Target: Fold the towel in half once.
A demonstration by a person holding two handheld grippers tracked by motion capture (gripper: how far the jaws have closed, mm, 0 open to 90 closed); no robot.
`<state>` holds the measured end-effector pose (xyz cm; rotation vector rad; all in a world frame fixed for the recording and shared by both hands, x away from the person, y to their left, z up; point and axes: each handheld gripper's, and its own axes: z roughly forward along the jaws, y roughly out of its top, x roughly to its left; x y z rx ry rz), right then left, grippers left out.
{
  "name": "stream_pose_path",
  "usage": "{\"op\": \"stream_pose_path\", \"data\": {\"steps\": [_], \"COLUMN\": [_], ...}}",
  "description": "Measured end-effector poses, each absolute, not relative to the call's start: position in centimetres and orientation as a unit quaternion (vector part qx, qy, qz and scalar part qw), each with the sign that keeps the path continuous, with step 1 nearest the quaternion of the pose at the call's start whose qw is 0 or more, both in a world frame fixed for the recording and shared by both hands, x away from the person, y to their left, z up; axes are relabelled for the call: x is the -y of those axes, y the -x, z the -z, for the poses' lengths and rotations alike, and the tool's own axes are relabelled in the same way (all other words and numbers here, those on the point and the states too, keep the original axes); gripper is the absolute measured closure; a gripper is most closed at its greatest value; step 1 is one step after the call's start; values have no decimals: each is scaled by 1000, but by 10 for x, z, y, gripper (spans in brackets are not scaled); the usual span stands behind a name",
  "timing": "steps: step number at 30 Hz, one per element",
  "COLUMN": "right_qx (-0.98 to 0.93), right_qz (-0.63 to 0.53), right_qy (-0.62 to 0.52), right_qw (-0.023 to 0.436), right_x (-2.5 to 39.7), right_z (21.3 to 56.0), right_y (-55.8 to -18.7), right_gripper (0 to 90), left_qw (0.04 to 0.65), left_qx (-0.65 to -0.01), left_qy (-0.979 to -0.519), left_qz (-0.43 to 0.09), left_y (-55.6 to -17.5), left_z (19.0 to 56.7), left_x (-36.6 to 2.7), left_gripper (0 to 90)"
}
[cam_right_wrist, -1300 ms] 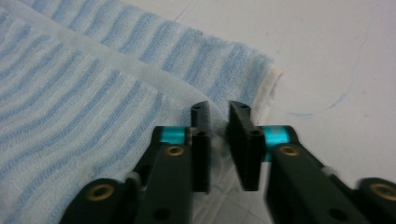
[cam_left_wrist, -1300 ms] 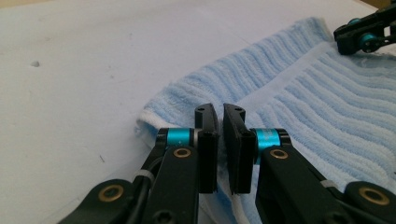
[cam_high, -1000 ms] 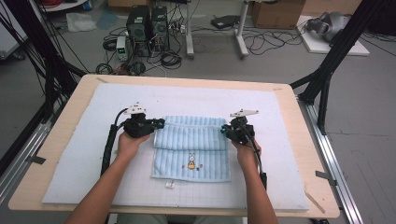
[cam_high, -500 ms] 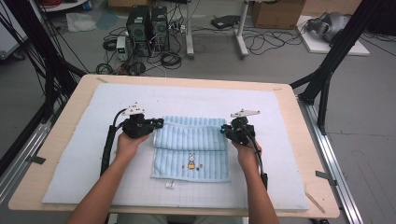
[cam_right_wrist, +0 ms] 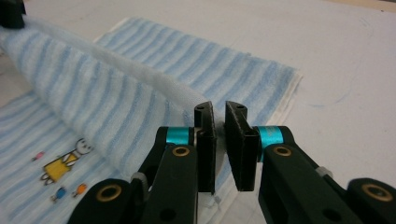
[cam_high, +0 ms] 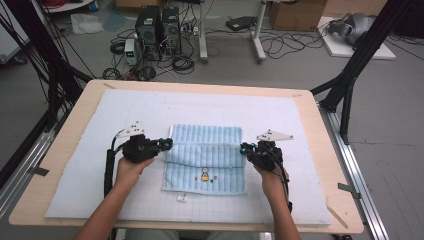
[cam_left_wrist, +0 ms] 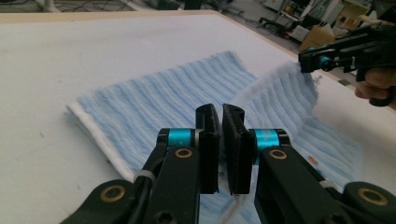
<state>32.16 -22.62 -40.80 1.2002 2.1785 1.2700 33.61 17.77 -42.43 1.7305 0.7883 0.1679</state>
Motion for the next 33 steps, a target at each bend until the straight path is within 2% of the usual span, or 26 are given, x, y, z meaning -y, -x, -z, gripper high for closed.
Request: {"op": "stream_pose_path", "data": {"steps": [17,25,28,31,33], "right_qx": [-765,-772,-778,-779,-782], "right_qz": [-476,-474,-462,-459,-457], "right_qy": [-396,-381,-384,-388,-386], "right_qw": [179,184,183,177,175], "right_x": [235,235,233,234,234], "right_z": [416,416,424,430,433], "right_y": [-253,-232,-230,-231,-231], "right_gripper": [826,826,825,818,756], "left_qw": [592,572,573,578,581], "left_qx": [-303,-300,-307,-320,-333], "left_qy": [-745,-762,-758,-749,-741], "left_qz": [-45,-54,-46,-41,-46], "left_y": [-274,-267,-267,-267,-270], "left_z": [433,440,444,445,444], "left_x": [-184,-187,-187,-189,-193], "left_gripper": [844,833,802,694,612]}}
